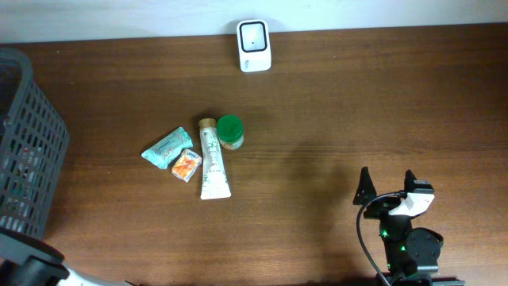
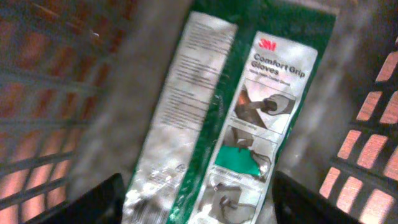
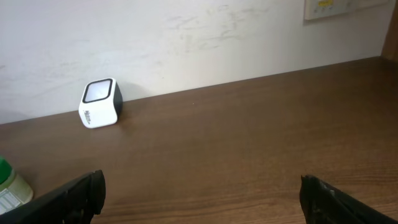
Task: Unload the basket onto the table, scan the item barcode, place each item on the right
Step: 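Lower the left gripper into the basket and grasp the green 3M package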
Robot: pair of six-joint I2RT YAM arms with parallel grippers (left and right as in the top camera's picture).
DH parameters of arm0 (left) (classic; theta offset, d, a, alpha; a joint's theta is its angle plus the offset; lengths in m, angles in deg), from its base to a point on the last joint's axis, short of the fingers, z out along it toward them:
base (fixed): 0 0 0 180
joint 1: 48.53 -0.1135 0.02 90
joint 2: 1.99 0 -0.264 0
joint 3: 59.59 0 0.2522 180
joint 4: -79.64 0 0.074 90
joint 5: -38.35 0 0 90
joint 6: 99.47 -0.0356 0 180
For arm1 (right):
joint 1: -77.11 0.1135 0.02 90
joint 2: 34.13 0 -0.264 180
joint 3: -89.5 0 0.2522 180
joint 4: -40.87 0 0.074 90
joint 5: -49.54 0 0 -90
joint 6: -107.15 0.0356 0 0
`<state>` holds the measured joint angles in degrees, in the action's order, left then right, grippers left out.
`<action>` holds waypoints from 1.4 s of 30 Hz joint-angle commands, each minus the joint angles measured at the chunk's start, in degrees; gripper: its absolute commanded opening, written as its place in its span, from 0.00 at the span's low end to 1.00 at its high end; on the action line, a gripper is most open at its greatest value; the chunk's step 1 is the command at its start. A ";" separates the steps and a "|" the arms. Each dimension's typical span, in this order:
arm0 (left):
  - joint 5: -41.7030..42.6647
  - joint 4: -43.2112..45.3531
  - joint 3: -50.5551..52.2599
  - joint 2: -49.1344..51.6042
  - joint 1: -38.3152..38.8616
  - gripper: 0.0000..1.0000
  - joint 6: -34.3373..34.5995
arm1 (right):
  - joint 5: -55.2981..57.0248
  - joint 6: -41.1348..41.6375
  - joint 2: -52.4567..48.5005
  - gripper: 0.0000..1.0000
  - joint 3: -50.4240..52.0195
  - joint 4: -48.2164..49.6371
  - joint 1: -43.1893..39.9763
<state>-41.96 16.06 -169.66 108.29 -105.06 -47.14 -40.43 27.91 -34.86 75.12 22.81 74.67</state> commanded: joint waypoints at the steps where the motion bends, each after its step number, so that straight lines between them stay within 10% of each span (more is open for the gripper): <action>1: 1.88 -0.50 -0.04 5.68 0.74 0.81 -5.01 | 0.48 0.26 0.37 0.98 0.31 -0.31 -0.33; 19: -2.69 0.28 -0.04 15.89 2.86 0.87 -9.84 | 0.48 0.26 0.37 0.98 0.31 -0.28 -0.33; 22: -2.91 0.61 -0.07 16.31 2.86 0.63 -9.84 | 0.48 0.26 0.37 0.98 0.31 -0.31 -0.33; 26: -5.68 1.07 -0.13 16.24 2.84 0.03 -9.77 | 0.46 0.26 0.37 0.98 0.31 -0.28 -0.31; 42: -5.44 4.90 -4.07 -5.70 3.15 0.00 7.04 | 0.46 0.26 0.37 0.98 0.31 -0.28 -0.33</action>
<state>-47.62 18.79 -170.69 112.53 -102.27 -48.13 -40.43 27.93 -34.86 75.12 22.81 74.67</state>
